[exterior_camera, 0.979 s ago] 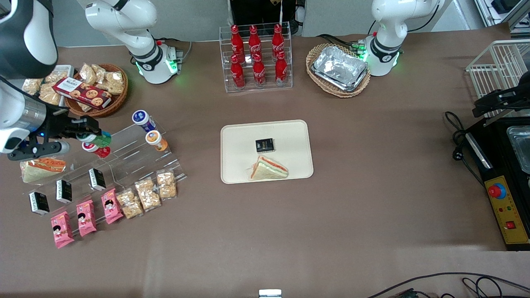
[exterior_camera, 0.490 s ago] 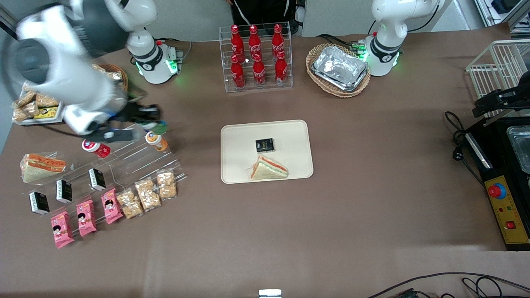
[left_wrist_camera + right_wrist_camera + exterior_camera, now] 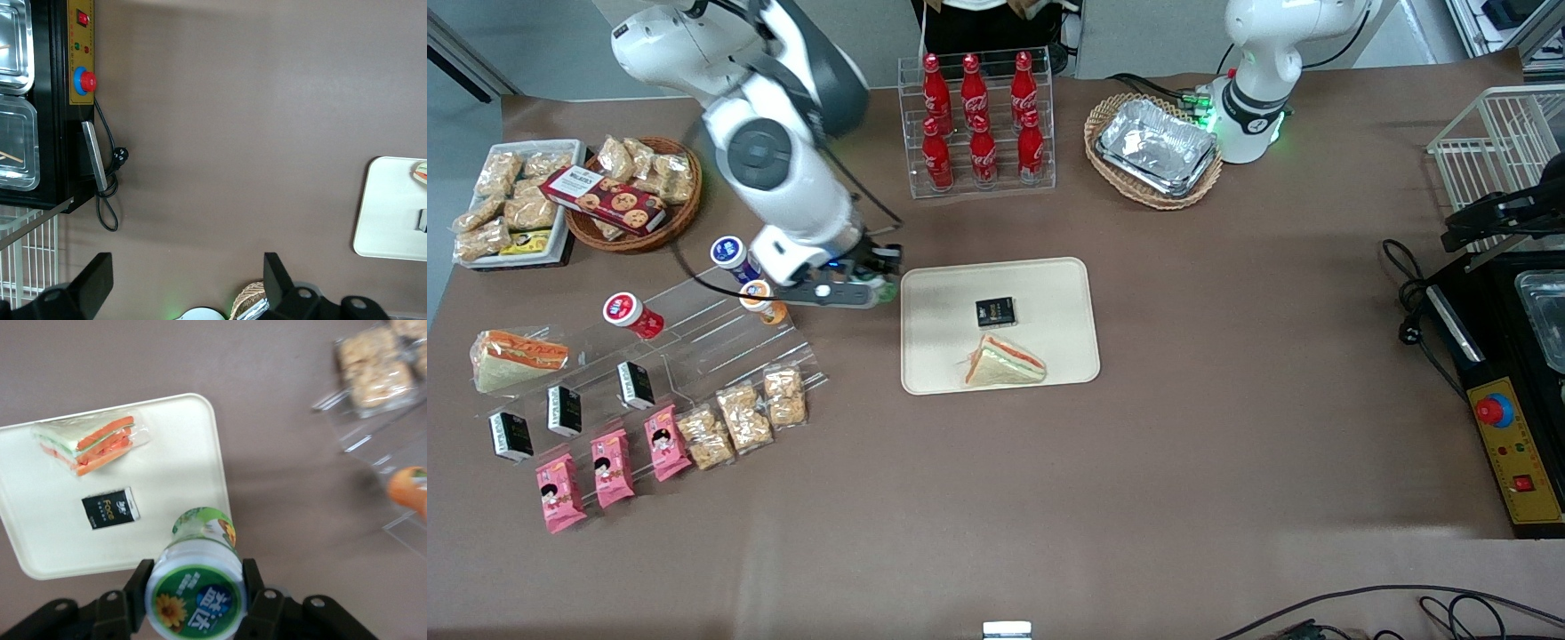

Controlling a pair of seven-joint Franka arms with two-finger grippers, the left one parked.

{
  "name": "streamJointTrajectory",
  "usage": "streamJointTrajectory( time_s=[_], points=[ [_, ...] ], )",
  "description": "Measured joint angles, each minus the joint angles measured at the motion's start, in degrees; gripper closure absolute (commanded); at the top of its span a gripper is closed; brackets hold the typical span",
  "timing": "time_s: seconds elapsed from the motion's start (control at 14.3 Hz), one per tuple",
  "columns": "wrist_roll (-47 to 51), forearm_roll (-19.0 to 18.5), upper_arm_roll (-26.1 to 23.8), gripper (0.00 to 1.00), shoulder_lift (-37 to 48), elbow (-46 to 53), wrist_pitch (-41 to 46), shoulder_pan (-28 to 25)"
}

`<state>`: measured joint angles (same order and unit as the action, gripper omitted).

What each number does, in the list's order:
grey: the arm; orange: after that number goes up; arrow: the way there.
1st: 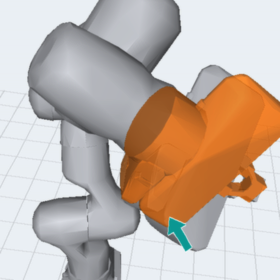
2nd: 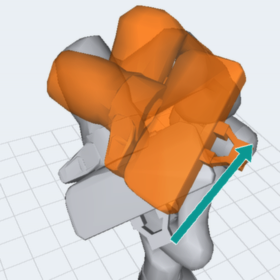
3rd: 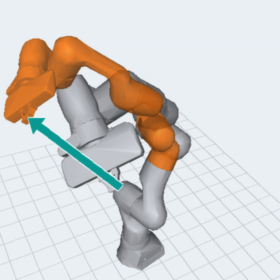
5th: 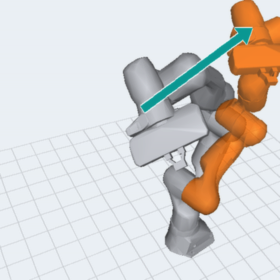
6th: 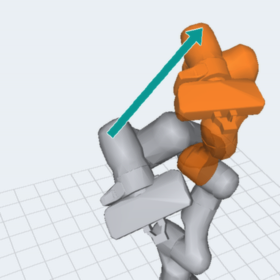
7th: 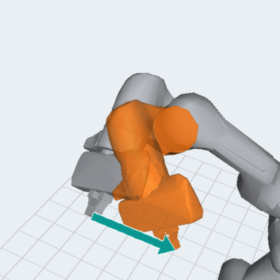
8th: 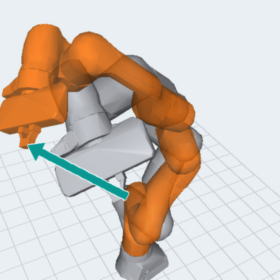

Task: Place green gum on tray
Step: 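Carry the green gum bottle over to the white tray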

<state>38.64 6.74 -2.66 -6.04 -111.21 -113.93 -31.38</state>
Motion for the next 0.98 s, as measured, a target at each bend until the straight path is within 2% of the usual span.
streamJointTrajectory(
  time_s=[0.28, 0.49, 0.98],
  points=[
    [5.41, 0.0, 0.03, 0.79, -4.41, -8.48, -15.87, -5.16],
    [8.34, -0.01, 0.05, 0.79, -9.89, -9.75, -23.54, -8.11],
    [8.51, -0.01, 0.56, 0.79, -15.62, -9.75, -29.59, -8.38]
  ],
)
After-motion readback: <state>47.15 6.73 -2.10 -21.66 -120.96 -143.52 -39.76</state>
